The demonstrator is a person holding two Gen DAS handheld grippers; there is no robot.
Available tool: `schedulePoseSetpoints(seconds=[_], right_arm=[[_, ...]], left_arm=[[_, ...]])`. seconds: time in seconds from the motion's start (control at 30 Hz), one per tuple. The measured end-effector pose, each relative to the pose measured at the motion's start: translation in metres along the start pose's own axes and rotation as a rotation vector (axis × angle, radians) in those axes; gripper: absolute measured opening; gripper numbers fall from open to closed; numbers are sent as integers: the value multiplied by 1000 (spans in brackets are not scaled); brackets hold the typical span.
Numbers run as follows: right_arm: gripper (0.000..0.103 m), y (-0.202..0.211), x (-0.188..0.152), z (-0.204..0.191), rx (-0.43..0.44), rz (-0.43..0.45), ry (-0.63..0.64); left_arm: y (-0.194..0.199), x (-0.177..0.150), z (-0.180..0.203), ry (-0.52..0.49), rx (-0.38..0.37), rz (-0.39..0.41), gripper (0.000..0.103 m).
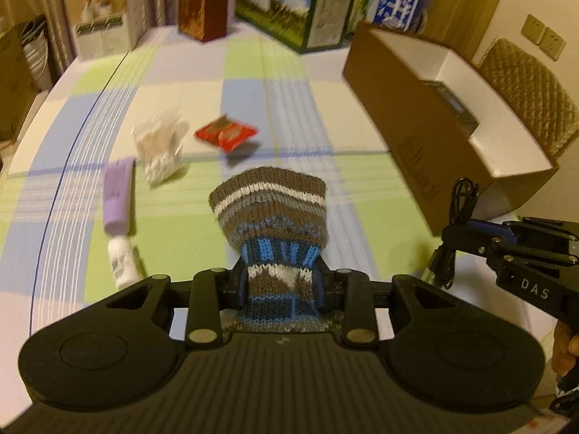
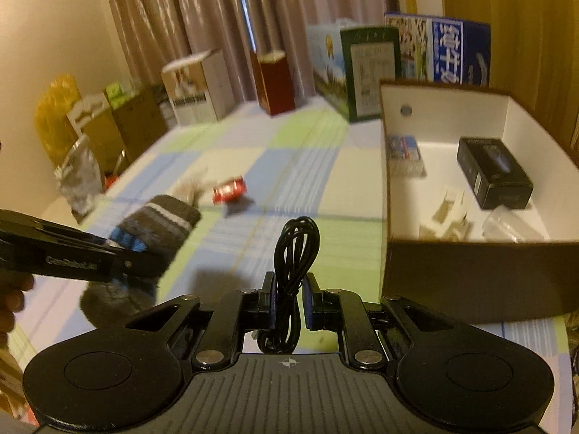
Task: Organize objects
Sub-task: 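Lift the cable and knitted sleeve and carry both over the cardboard box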
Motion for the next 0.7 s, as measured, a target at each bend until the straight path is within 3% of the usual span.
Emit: schedulePoseSetpoints(seconds=[0.33,0.7], right_arm=[[11,47,39,28,-27,112,-29],[11,90,65,110,-165,184,-50]], left_arm=[[26,40,65,-79,-112,87,28],[33,74,152,-169,-254,152,28]])
Point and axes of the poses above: each gripper's, at about its wrist camera, not at the fingertips, and y roughly against the way its jaws point, z to its right, x to its top, the point moved 9 cm from there along -y, roughly the way its jaws point, and after that the axes turned 15 degrees about y, right-handed, at the moved point
